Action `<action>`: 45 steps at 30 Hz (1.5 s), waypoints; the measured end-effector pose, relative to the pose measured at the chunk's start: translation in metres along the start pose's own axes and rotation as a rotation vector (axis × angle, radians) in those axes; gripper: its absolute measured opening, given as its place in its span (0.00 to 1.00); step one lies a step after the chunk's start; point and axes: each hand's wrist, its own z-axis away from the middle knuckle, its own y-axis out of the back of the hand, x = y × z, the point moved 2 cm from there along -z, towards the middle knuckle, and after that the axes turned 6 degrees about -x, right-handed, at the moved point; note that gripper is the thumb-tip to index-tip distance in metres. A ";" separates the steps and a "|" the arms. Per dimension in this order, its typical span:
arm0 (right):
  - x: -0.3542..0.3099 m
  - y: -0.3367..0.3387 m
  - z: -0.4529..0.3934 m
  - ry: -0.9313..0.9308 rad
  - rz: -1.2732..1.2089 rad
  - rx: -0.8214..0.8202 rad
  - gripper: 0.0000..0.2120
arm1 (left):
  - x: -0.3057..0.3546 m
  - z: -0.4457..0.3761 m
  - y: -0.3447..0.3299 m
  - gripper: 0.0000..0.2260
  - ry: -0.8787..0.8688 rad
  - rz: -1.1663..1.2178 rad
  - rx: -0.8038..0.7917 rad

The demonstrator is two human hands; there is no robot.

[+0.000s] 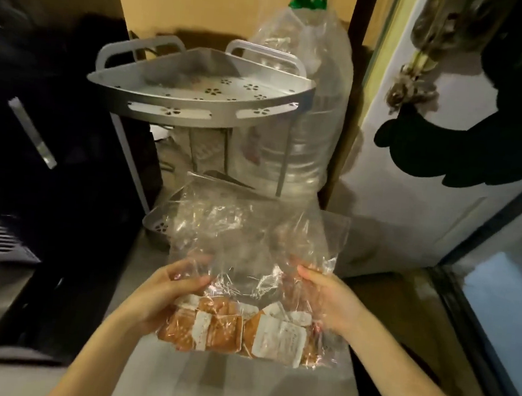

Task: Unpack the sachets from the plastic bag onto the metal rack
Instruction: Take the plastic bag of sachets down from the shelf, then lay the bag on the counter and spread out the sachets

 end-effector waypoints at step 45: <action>-0.088 -0.056 -0.113 0.126 1.482 -0.184 0.30 | -0.002 -0.052 0.029 0.11 -0.110 0.099 0.395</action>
